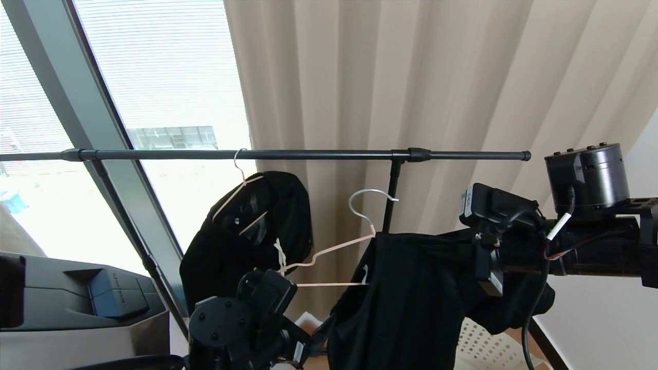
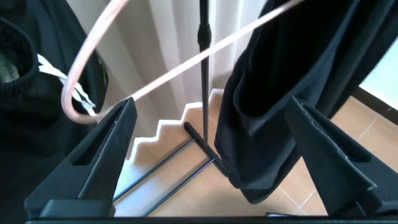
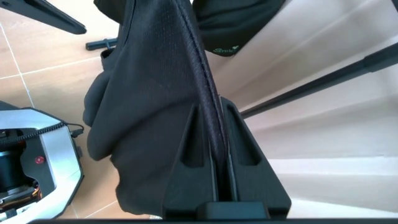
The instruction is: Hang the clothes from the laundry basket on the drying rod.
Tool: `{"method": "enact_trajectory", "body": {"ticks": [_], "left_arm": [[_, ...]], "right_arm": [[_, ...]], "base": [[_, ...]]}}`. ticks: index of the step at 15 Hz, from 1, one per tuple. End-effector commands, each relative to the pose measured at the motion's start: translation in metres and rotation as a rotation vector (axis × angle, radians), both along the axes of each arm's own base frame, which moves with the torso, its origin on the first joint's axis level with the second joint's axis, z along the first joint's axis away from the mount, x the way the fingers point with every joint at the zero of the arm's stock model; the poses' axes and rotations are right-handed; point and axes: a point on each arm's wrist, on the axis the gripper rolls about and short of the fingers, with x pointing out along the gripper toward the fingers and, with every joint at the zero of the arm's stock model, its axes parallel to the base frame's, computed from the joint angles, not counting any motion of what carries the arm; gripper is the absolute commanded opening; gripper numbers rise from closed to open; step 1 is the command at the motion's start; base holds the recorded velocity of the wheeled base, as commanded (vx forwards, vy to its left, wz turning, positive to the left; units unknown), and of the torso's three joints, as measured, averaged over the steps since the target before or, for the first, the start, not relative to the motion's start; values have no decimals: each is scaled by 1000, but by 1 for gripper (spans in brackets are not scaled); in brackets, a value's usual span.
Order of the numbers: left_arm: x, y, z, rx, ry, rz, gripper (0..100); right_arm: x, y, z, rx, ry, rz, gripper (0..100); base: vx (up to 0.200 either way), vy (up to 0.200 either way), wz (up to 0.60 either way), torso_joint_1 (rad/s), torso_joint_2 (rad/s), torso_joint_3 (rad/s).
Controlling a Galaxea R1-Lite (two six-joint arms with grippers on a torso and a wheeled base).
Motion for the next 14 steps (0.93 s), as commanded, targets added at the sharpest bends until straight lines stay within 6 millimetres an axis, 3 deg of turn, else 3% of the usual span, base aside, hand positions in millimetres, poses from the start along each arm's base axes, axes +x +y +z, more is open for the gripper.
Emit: {"method": "enact_trajectory", "body": {"ticks": [1, 9, 14], "left_arm": [[3, -7, -5, 6, -4, 12, 100], [5, -15, -4, 1, -32, 49, 100], [7, -13, 18, -67, -87, 76, 100]], "right_arm": [[-2, 1, 1, 2, -5, 8, 0], [-2, 7, 3, 50, 17, -27, 0], [0, 5, 3, 47, -16, -62, 0]], "base": [[0, 0, 0, 0, 0, 0], [0, 0, 0, 0, 0, 0], [0, 0, 0, 0, 0, 0]]}}
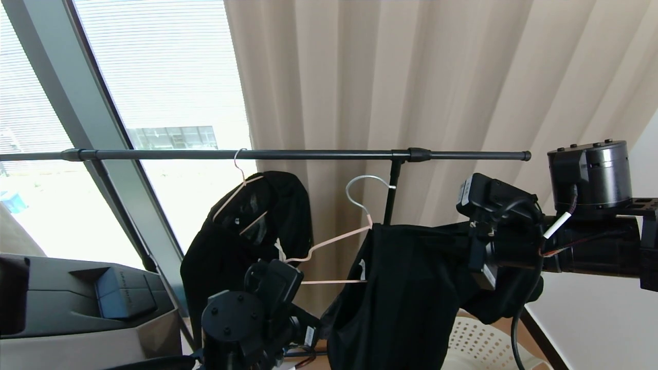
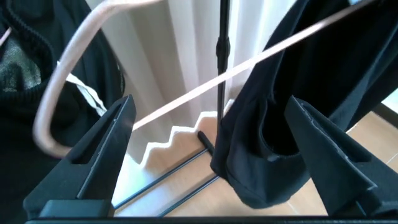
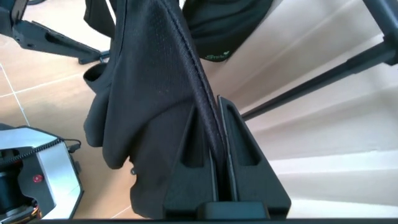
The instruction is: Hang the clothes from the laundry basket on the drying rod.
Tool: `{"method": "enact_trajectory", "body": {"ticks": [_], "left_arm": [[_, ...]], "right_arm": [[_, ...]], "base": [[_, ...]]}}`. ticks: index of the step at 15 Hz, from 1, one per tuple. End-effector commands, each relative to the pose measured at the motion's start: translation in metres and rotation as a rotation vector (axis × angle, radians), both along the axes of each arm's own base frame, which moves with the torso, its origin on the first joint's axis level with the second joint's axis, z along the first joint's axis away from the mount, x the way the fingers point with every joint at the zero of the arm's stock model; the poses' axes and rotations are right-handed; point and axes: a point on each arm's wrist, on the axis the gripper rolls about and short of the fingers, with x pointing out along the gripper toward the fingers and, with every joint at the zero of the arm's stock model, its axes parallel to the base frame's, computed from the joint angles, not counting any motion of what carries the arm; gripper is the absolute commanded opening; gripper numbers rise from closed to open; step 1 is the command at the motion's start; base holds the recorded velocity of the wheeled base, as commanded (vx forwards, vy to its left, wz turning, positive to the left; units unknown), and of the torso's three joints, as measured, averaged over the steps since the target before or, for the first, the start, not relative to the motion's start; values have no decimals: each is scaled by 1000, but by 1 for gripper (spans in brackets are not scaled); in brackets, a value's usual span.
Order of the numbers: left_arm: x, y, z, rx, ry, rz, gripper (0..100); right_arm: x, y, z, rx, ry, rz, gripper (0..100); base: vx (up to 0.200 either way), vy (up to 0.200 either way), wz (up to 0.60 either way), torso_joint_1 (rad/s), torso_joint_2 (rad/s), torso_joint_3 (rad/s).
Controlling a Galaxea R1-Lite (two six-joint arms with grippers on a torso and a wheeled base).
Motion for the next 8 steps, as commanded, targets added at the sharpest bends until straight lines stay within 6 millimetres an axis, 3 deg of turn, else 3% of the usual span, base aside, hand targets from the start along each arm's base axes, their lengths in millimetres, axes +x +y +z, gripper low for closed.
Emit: {"method": "enact_trajectory", "body": {"ticks": [1, 8], "left_arm": [[5, 6, 17, -45, -45, 26, 100], [-7, 8, 37, -101, -79, -7, 100]], "right_arm": [[-2, -1, -2, -5, 6, 0, 0], [1, -6, 3, 4, -13, -25, 0]], "base": [[0, 0, 0, 0, 0, 0], [0, 0, 0, 0, 0, 0]]}}
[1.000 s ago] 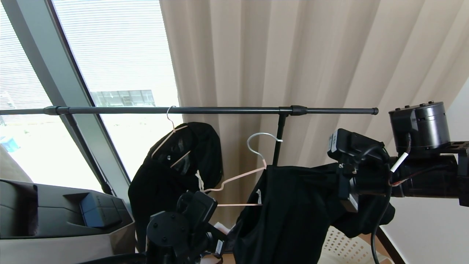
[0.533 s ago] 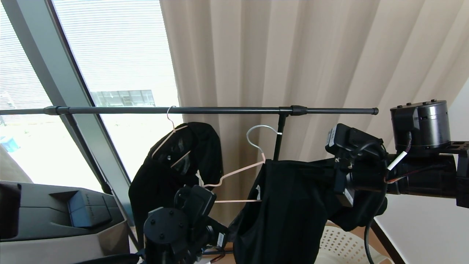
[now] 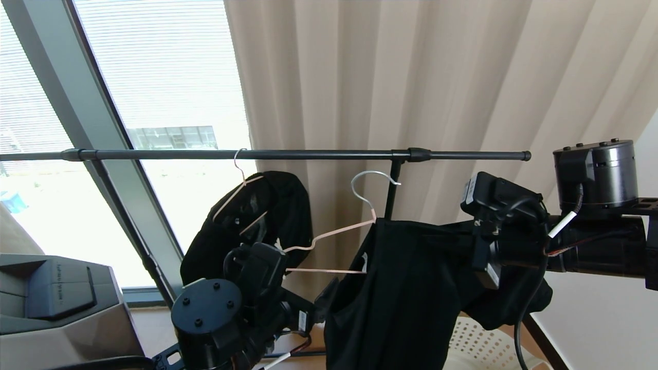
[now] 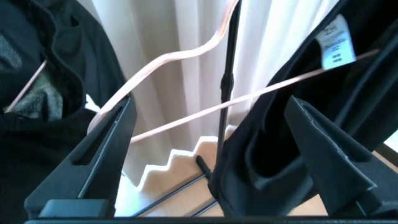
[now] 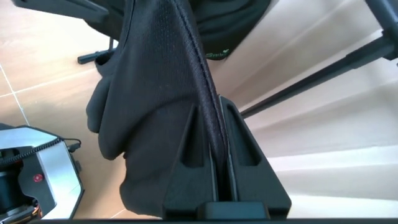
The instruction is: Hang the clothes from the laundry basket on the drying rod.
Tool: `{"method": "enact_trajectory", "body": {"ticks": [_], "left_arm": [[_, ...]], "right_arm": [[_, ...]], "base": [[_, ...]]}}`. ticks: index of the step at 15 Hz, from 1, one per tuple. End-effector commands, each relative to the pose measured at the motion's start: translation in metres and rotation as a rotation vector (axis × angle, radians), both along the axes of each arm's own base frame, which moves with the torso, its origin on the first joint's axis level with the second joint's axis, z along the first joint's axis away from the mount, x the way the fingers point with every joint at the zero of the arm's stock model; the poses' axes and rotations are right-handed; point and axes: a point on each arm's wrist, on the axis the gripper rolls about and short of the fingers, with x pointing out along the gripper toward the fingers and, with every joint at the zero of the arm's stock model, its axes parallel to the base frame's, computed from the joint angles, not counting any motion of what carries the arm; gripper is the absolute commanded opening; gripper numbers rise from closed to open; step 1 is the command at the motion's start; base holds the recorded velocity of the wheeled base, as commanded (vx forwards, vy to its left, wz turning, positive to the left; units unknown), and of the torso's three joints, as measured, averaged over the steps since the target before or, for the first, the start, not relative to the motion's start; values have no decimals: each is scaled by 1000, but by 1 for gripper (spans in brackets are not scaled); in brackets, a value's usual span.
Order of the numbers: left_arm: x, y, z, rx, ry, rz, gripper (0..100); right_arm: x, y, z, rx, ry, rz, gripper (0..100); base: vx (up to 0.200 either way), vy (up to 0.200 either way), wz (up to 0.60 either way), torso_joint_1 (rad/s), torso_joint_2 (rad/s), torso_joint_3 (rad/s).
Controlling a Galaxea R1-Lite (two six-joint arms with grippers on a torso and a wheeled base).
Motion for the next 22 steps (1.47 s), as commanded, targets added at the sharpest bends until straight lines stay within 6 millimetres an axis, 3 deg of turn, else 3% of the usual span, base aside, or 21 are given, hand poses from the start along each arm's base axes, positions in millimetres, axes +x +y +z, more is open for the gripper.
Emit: {"method": "enact_trajectory", "body": {"ticks": [1, 6, 11, 13, 18, 22], "left_arm": [[-5, 0, 11, -26, -26, -13, 100], [-21, 4, 6, -33, 32, -123, 100], [-25, 5, 14, -82, 33, -153, 100], [-30, 10, 7, -66, 83, -208, 100], [-12, -2, -27, -90, 217, -159, 100], [-2, -3, -26, -111, 204, -134, 100]], "right_arm": [[3, -2, 1, 2, -5, -11, 0], [10, -8, 5, 10, -16, -44, 0], [13, -13, 8, 2, -36, -89, 0], [14, -13, 10, 52, -42, -113, 0], [5, -16, 15, 114, -68, -122, 0], [1, -16, 13, 126, -97, -116, 0]], "base": [[0, 0, 0, 0, 0, 0], [0, 0, 0, 0, 0, 0], [0, 0, 0, 0, 0, 0], [0, 0, 0, 0, 0, 0], [0, 0, 0, 0, 0, 0], [0, 0, 0, 0, 0, 0]]}}
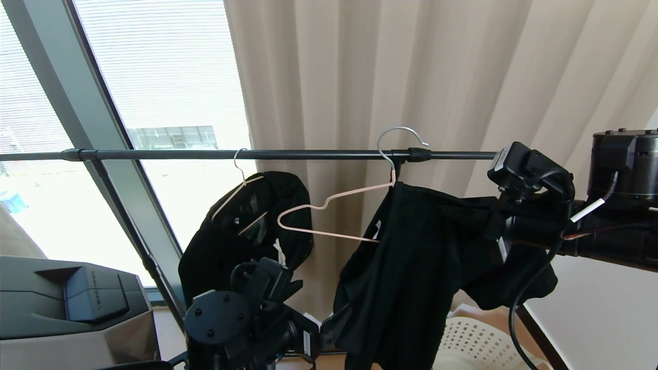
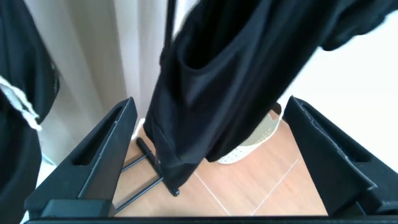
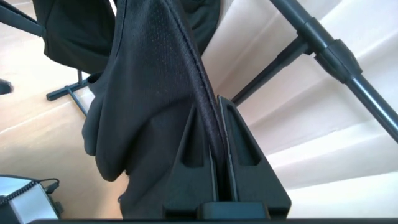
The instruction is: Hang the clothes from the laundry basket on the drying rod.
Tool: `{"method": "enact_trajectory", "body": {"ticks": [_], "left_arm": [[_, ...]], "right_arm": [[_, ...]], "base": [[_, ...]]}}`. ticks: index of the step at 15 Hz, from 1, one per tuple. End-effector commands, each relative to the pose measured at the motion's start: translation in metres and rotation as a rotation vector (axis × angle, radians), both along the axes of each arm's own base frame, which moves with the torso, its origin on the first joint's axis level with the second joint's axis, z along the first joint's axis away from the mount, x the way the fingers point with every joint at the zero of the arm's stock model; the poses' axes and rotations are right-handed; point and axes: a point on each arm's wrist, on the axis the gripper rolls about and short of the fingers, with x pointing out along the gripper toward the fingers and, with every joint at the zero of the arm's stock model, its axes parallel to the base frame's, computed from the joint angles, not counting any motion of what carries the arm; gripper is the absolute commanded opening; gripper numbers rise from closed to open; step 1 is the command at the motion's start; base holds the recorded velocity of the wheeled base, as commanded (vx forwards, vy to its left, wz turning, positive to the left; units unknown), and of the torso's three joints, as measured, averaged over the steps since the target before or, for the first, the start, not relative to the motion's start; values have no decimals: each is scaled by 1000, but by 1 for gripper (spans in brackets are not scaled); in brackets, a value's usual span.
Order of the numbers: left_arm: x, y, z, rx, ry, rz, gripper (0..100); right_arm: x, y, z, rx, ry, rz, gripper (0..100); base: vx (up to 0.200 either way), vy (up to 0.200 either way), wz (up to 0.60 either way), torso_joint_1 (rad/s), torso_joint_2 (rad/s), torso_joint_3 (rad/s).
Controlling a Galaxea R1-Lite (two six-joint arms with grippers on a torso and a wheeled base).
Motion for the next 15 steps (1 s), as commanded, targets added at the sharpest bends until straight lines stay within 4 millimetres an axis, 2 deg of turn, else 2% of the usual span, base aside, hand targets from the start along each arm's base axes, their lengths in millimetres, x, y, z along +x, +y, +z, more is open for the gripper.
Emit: {"method": "enact_trajectory", "body": {"ticks": [1, 8, 10, 15], "left_arm": [[3, -1, -4, 6, 7, 6, 100], [15, 1, 0, -12, -22, 70, 100], [16, -1, -11, 24, -3, 89, 100], [16, -6, -13, 29, -9, 94, 100]], "right_arm": [[-3, 0, -1, -1, -1, 4, 0], [-10, 0, -5, -6, -3, 59, 0], [-13, 3, -3, -2, -12, 76, 0], [-18, 8, -2, 2, -16, 99, 0]], "base": [[0, 0, 0, 0, 0, 0], [0, 0, 0, 0, 0, 0], [0, 0, 0, 0, 0, 0], [0, 0, 0, 0, 0, 0]]}}
